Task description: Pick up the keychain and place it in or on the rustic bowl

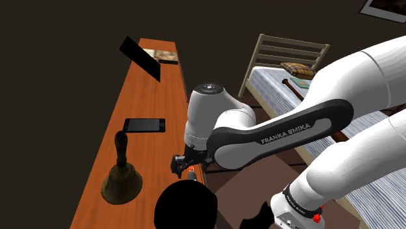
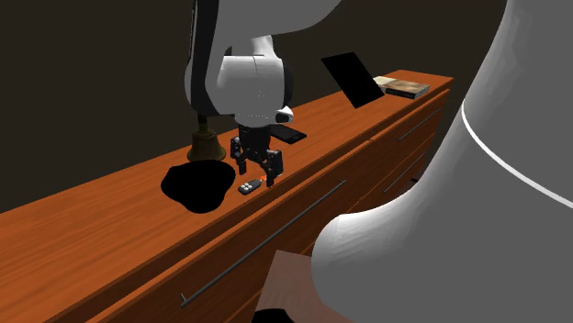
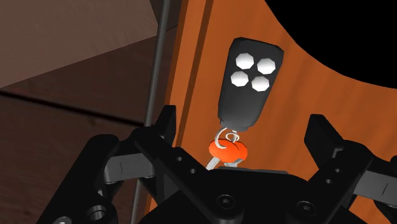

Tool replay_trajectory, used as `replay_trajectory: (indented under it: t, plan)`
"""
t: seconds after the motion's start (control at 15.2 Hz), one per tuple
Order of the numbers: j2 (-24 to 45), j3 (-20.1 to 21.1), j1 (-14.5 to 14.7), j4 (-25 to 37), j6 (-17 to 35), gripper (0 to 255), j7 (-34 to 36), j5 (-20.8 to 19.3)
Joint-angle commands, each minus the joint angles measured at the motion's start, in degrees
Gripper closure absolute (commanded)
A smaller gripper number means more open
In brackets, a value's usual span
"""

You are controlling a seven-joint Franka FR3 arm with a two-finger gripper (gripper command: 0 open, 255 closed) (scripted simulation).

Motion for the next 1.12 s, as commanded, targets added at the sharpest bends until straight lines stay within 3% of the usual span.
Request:
replay_trajectory:
  t: [0.0,0.07,0.13,0.73,1.06]
  plan:
    - [0.04,0.02,-0.01,0.00,0.05,0,0.02,-0.03]
    - [0.04,0.02,-0.01,0.00,0.05,0,0.02,-0.03]
    - [0.04,0.02,-0.01,-0.01,0.05,255,0.02,-0.03]
    - [0.05,0.03,-0.02,0.00,0.05,255,0.03,-0.03]
    - [-3.44,-1.84,0.98,1.77,-4.78,255,-1.27,1.61]
